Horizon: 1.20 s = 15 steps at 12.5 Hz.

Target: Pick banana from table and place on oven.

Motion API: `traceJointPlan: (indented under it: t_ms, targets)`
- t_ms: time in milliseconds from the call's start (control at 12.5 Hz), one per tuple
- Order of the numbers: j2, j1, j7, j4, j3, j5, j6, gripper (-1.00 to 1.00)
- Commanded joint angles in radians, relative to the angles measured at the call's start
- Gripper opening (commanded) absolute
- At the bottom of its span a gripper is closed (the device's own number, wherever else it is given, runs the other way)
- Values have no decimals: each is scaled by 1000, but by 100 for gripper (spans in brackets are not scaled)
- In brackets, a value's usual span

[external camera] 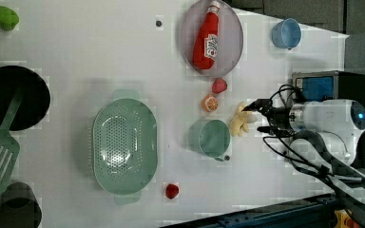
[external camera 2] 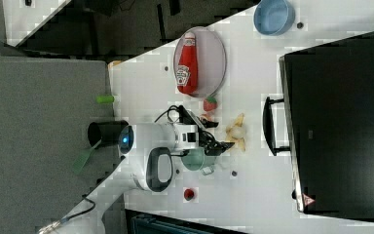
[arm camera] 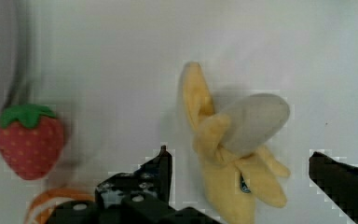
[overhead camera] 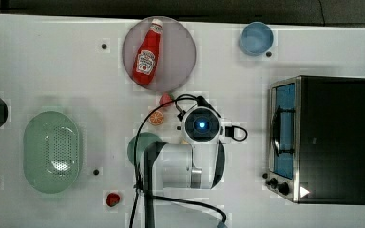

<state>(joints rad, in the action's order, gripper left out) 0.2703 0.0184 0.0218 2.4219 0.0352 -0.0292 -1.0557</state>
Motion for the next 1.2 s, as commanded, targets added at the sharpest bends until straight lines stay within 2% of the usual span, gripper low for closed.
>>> traceJointPlan:
  t_ms: [80,240,320,640,800,1040,1200]
  targets:
    - [33,-5,35,8,-12,-6,-28,100]
    - [63,-5,36,9,-14,-6,-55,100]
    - [73,-5,36,9,-14,-6,-67,92]
    - [82,-6,36,8,-16,-6,-94,-6]
    - [81,-6,36,6,-16,-6,-100,-47]
    - [39,-6,36,4,-17,-6,-107,-47]
    - [-52,-6,36,4,-17,-6,-87,-47]
